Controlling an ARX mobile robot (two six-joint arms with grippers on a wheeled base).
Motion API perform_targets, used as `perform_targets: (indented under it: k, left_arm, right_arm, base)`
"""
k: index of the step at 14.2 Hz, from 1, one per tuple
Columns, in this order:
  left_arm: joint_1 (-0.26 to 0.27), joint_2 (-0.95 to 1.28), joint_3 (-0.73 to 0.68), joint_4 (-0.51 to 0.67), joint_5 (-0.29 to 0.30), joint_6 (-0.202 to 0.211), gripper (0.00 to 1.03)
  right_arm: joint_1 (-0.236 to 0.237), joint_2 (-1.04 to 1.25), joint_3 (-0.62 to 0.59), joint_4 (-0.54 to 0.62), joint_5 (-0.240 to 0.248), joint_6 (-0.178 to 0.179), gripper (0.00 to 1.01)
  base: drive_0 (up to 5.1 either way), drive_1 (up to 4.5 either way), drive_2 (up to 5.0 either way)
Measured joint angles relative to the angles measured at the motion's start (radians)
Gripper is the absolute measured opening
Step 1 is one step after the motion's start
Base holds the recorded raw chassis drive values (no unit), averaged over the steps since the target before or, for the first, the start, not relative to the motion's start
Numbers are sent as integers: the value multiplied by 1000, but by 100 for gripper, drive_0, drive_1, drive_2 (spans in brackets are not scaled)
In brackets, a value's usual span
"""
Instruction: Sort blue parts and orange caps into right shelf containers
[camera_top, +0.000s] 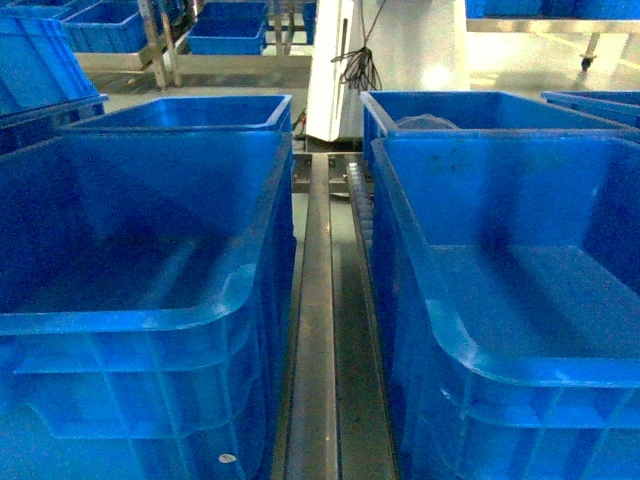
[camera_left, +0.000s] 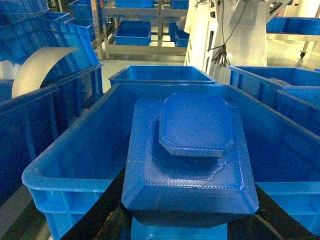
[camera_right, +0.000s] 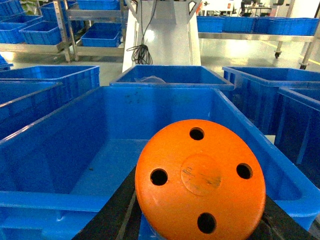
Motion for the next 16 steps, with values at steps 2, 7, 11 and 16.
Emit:
perform_targets:
  k: [2, 7, 11, 16]
  left_arm:
    - [0, 0, 0, 0, 0, 0, 43]
    - [0, 0, 0, 0, 0, 0, 43]
    - [0, 0, 0, 0, 0, 0, 43]
    - [0, 0, 0, 0, 0, 0, 43]
  right_arm:
    - [0, 0, 0, 0, 0, 0, 42]
    - [0, 0, 0, 0, 0, 0, 42]
    - [0, 0, 0, 0, 0, 0, 42]
    - [0, 0, 0, 0, 0, 0, 42]
  base:
    - [0, 0, 0]
    - [0, 0, 0]
    - [0, 0, 0]
    - [0, 0, 0]
